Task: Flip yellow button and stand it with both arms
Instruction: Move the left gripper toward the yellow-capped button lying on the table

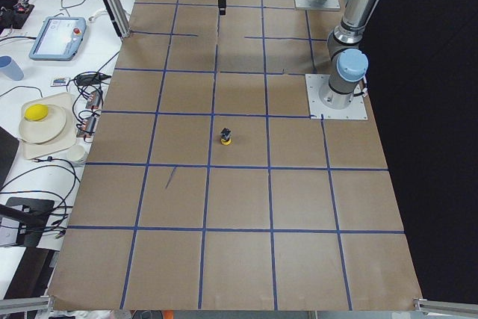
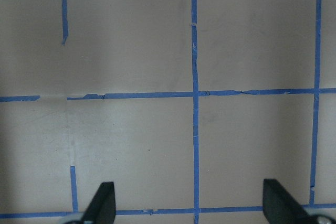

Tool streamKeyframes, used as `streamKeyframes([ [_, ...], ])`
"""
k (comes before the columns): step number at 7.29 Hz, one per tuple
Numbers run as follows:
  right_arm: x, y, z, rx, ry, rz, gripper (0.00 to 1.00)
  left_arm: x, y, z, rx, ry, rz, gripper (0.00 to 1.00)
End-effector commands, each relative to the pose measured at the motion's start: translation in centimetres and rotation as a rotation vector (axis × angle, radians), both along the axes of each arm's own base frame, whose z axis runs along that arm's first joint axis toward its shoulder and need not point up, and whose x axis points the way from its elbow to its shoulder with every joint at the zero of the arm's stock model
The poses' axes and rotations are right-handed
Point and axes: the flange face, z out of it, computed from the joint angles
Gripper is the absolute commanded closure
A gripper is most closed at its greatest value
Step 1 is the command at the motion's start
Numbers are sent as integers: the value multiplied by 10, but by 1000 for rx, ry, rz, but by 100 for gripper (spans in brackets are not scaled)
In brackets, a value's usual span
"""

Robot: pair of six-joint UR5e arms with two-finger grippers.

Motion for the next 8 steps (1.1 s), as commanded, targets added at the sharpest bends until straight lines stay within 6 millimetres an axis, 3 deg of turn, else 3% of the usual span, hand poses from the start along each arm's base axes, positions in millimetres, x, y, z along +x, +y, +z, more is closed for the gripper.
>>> streamKeyframes([
  [1,1,0,0,0,0,2,0,0,0,0,-1,2,0,0],
  [4,0,0,-2,5,-1,2,0,8,5,-6,15,-9,-33,0],
  [5,0,0,-3,6,-1,2,0,33,-2,-13,33,-57,-141,0],
  [7,0,0,-4,8,1,3,0,111,-19,-28,77,-66,-149,0],
  [8,1,1,-3,8,-1,6,0,147,-26,-48,116,-46,-244,0],
])
